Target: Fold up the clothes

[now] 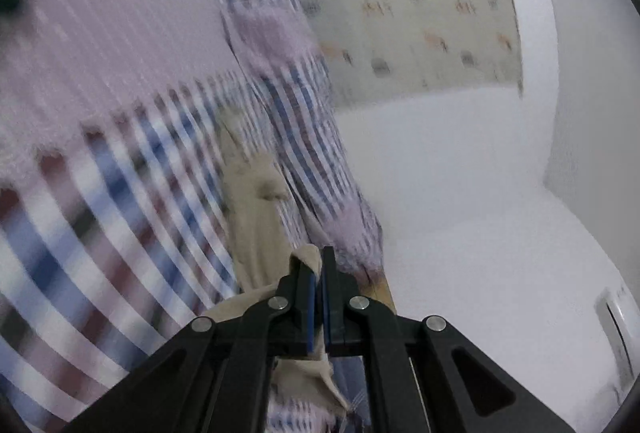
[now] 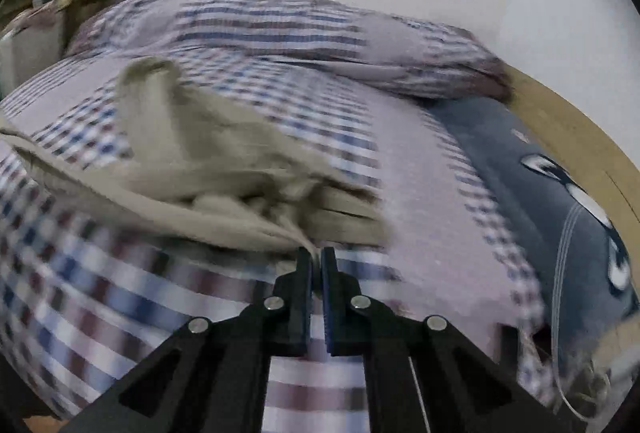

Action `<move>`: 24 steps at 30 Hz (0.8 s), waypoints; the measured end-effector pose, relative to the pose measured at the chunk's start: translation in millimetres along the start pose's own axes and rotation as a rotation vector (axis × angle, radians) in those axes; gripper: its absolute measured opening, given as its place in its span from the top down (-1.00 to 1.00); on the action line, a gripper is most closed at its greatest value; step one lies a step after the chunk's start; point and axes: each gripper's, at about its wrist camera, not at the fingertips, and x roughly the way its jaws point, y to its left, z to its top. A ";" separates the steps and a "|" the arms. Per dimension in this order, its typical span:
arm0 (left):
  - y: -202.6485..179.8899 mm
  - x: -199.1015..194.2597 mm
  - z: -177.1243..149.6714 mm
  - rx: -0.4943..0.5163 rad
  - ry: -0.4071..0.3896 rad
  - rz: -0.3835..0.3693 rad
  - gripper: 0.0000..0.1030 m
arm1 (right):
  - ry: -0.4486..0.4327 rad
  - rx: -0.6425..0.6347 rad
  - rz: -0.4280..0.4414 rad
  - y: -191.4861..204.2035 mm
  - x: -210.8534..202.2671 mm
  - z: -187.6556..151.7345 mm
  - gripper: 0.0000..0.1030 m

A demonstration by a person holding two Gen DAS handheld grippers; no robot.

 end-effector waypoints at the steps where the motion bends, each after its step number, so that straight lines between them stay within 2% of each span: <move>1: -6.3 11.6 -10.1 0.020 0.053 -0.007 0.98 | 0.007 0.029 -0.026 -18.5 2.5 -5.4 0.96; 5: -27.6 50.9 -46.6 0.113 0.242 0.002 0.98 | 0.068 0.152 -0.115 -94.9 22.3 -23.2 0.96; 7: -32.5 63.7 -59.9 0.147 0.302 0.021 0.98 | 0.097 0.196 -0.169 -123.7 38.2 -30.3 0.95; 9: -35.3 74.9 -69.8 0.173 0.350 0.049 0.95 | 0.136 0.254 -0.186 -141.0 57.5 -39.0 0.94; 10: -35.3 79.6 -72.6 0.182 0.368 0.068 0.85 | 0.168 0.293 -0.199 -149.9 64.2 -45.2 0.89; 12: -30.2 81.9 -69.4 0.179 0.358 0.105 0.45 | 0.230 0.371 -0.224 -167.5 77.0 -57.7 0.93; 13: -25.3 81.3 -66.8 0.161 0.348 0.110 0.04 | 0.251 0.413 -0.237 -174.6 79.0 -64.7 0.86; 14: -20.1 80.5 -64.4 0.142 0.339 0.114 -0.26 | 0.270 0.459 -0.247 -182.1 80.2 -72.3 0.86; 17: -0.8 76.3 -50.5 0.073 0.309 0.124 -0.45 | 0.281 0.571 -0.242 -197.6 66.5 -92.6 0.81; 20: 14.6 72.0 -41.1 0.044 0.298 0.147 -0.51 | 0.231 0.586 -0.204 -188.8 49.5 -93.5 0.76; 24: 26.6 77.9 -32.9 0.039 0.308 0.178 -0.58 | 0.143 0.552 -0.089 -144.3 32.3 -79.0 0.64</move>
